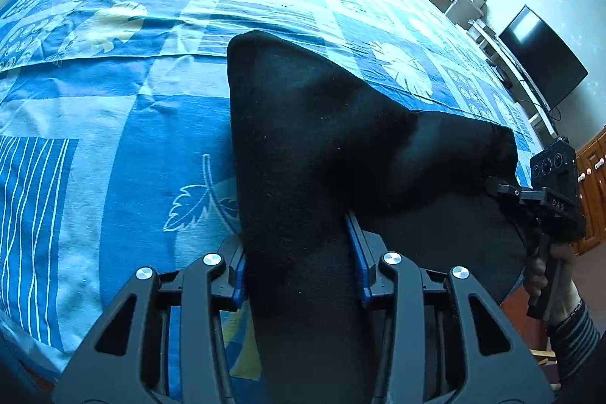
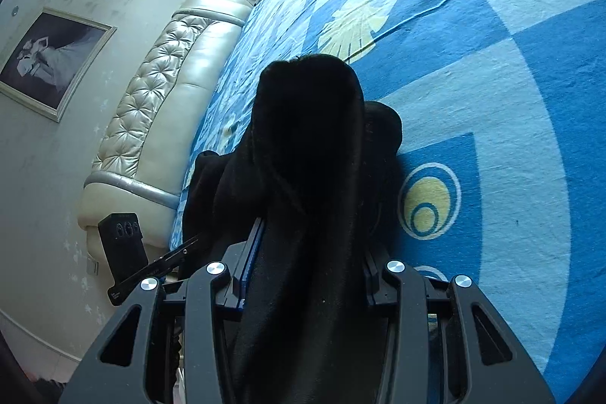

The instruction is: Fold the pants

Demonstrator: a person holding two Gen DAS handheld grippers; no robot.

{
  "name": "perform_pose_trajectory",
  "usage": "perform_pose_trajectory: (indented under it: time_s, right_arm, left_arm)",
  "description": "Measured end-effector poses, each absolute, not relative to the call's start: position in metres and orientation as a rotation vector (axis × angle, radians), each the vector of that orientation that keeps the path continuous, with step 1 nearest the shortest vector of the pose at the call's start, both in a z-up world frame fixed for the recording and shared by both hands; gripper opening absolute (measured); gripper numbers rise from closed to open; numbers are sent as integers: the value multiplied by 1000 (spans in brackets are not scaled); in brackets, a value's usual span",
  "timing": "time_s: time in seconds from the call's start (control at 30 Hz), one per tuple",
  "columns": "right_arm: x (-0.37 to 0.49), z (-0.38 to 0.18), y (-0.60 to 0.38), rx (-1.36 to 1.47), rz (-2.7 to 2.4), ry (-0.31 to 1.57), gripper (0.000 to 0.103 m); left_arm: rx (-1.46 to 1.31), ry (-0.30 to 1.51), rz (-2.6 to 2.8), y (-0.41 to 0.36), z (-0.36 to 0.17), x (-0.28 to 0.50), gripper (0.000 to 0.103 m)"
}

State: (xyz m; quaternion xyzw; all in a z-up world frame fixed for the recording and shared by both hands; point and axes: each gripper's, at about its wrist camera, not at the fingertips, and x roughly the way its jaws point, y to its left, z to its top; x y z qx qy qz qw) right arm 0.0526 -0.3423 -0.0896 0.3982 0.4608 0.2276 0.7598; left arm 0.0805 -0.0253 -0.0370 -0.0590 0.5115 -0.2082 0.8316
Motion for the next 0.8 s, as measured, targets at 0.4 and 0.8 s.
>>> perform_pose_trajectory:
  time_s: [0.4, 0.8]
  right_arm:
    - [47, -97, -345, 914, 500, 981, 42]
    - [47, -98, -347, 921, 501, 975, 42]
  left_arm:
    - [-138, 1055, -458, -20, -43, 79, 42]
    - [-143, 1045, -470, -18, -44, 77, 43]
